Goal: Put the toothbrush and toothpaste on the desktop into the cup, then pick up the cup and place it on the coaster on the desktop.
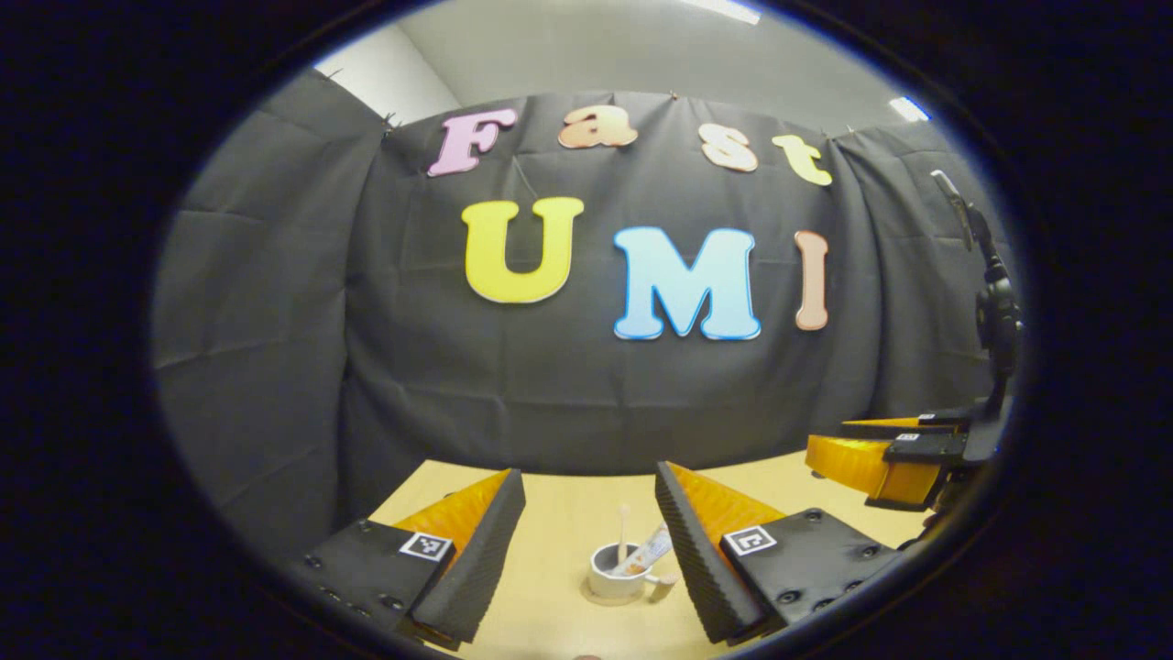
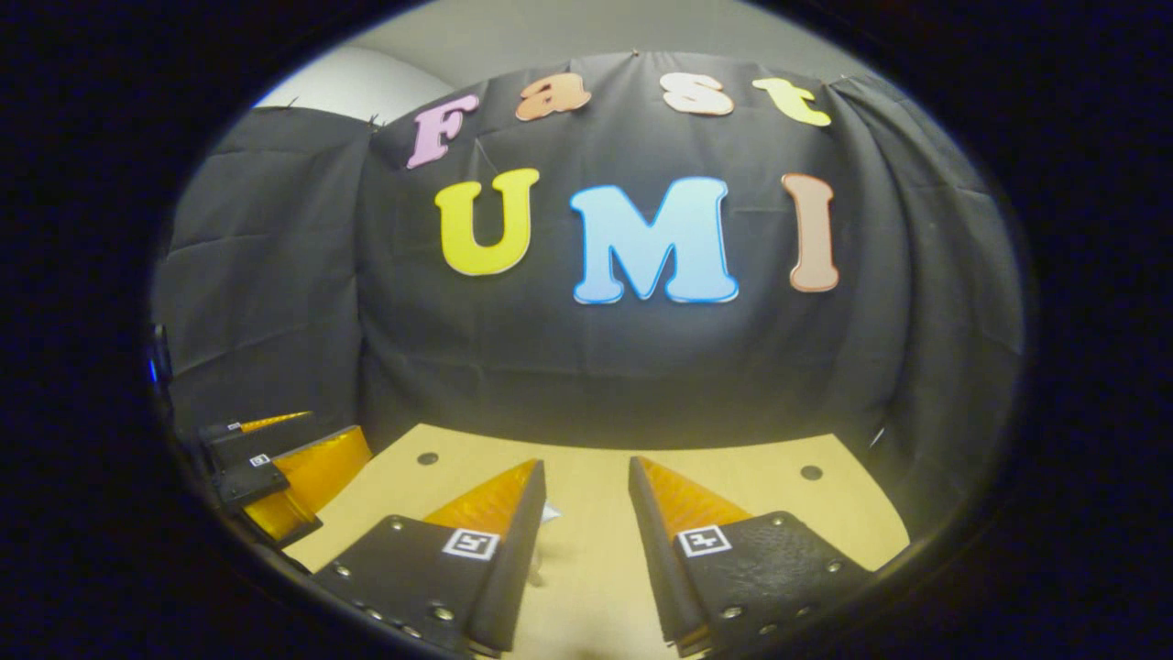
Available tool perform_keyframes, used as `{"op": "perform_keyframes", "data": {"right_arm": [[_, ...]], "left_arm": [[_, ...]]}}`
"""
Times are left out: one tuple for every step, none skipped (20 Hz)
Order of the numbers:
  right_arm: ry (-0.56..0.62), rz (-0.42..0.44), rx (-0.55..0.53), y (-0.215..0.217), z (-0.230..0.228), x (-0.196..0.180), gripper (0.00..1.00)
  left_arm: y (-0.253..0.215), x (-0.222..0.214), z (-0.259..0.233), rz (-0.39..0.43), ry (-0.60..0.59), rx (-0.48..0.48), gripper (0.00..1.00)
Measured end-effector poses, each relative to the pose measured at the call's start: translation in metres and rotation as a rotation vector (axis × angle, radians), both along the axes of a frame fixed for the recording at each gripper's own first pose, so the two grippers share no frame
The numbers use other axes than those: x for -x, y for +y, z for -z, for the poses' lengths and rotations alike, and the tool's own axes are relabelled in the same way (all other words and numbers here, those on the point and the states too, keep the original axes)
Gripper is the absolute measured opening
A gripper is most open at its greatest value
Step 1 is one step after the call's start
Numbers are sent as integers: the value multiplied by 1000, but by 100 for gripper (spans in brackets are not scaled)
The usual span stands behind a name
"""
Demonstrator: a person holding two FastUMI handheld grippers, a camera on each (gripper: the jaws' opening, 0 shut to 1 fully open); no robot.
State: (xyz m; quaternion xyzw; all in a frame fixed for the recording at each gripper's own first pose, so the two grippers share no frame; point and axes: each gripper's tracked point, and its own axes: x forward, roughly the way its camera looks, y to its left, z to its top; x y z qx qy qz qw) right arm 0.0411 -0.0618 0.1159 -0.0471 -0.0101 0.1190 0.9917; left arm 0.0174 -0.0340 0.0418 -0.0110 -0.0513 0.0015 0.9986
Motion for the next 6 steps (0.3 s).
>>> {"op": "perform_keyframes", "data": {"right_arm": [[-23, 0, -5, -7, -11, 11, 79], [-46, 13, -2, -12, -22, 18, 86], [-69, 24, 0, -14, -27, 25, 95], [-91, 32, 1, -14, -32, 31, 95], [-114, 33, 2, -13, -35, 31, 97], [-131, 41, 2, -13, -37, 33, 95]], "left_arm": [[-6, 4, -7, 10, -15, -1, 92], [-10, 7, -12, 18, -27, -4, 90], [-14, 8, -14, 21, -35, -9, 92], [-17, 10, -16, 26, -40, -11, 92], [-18, 12, -16, 29, -43, -13, 92], [-19, 14, -17, 30, -48, -17, 92]]}}
